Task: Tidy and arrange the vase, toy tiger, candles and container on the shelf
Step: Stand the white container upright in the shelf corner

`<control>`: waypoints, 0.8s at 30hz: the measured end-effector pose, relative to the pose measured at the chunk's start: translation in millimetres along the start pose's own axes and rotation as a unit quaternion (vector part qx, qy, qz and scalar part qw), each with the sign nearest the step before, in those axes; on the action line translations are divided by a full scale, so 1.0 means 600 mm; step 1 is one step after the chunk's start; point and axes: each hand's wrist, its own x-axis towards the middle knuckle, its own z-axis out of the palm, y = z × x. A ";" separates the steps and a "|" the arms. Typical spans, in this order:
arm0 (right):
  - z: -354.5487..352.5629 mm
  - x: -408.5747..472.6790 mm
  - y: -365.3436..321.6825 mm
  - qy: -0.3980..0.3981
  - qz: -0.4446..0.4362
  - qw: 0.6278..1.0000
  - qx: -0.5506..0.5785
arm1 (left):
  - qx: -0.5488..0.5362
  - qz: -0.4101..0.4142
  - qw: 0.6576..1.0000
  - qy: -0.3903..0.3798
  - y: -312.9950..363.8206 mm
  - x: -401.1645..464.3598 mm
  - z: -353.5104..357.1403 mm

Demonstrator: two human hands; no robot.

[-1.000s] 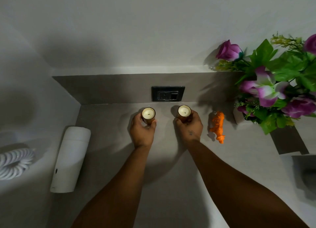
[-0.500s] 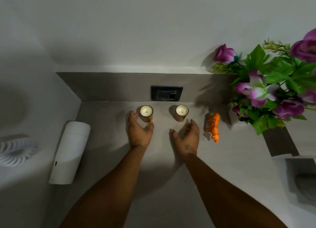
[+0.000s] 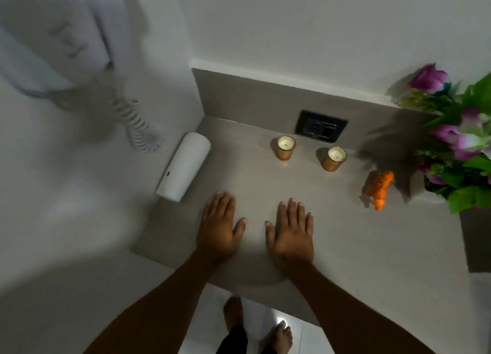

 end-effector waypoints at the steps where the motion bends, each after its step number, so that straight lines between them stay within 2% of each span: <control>1: -0.003 -0.001 0.002 -0.005 0.001 1.000 -0.004 | 0.017 0.001 1.000 -0.006 -0.004 -0.012 -0.003; 4: -0.011 -0.004 -0.002 -0.022 -0.005 1.000 -0.017 | 0.063 -0.051 0.997 -0.008 -0.010 -0.031 -0.025; 7: -0.021 -0.007 -0.004 -0.011 -0.006 1.000 -0.005 | 0.077 -0.152 0.985 0.036 -0.019 -0.019 -0.061; 10: -0.021 -0.011 -0.004 -0.010 -0.013 1.000 0.000 | 0.072 -0.209 0.972 0.078 -0.053 -0.005 -0.099; 16: -0.012 -0.009 0.004 0.001 -0.012 1.000 0.000 | 0.108 -0.151 0.981 0.057 -0.110 0.027 -0.133; 24: -0.007 -0.006 0.006 0.013 -0.011 1.000 -0.009 | 0.106 -0.075 0.989 0.067 -0.119 0.036 -0.118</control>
